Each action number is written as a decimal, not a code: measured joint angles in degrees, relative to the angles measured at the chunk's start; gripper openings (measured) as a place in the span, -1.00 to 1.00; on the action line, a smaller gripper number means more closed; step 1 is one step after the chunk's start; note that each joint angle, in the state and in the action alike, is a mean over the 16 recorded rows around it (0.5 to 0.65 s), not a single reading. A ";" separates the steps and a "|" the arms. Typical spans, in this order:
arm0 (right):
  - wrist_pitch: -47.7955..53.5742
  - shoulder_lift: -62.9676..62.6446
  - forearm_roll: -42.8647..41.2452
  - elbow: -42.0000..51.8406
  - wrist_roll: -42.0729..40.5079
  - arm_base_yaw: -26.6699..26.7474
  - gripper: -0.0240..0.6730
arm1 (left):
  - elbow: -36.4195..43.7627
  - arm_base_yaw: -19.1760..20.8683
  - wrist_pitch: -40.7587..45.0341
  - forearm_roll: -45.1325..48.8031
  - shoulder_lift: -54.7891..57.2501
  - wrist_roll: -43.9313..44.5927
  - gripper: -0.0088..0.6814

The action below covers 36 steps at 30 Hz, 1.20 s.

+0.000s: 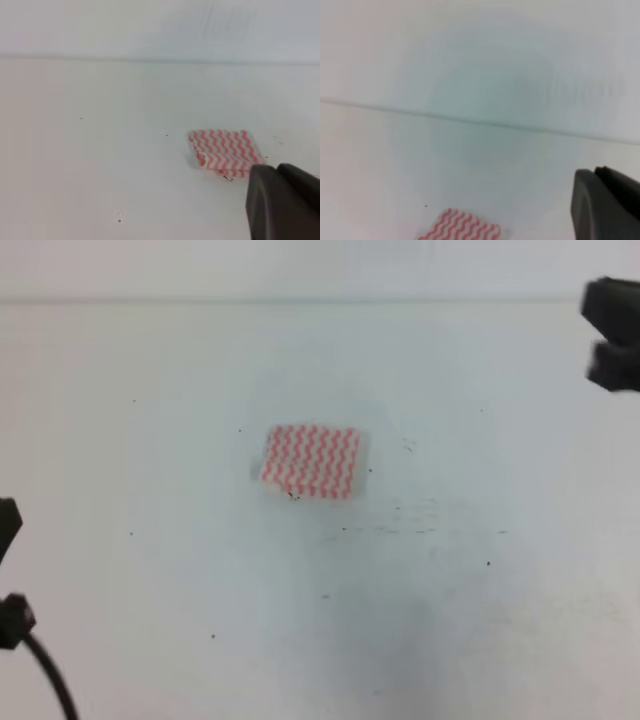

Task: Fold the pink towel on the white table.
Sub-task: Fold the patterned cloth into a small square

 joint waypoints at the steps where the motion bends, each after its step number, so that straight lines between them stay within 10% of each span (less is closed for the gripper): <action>1: -0.60 -1.76 0.25 1.65 -0.03 0.00 -0.98 | 0.73 0.00 0.41 0.02 -1.11 -0.08 -0.98; 36: 4.18 -30.00 0.37 20.93 -0.18 0.02 -0.98 | 3.21 -0.01 13.82 -0.02 -5.71 -0.19 -0.98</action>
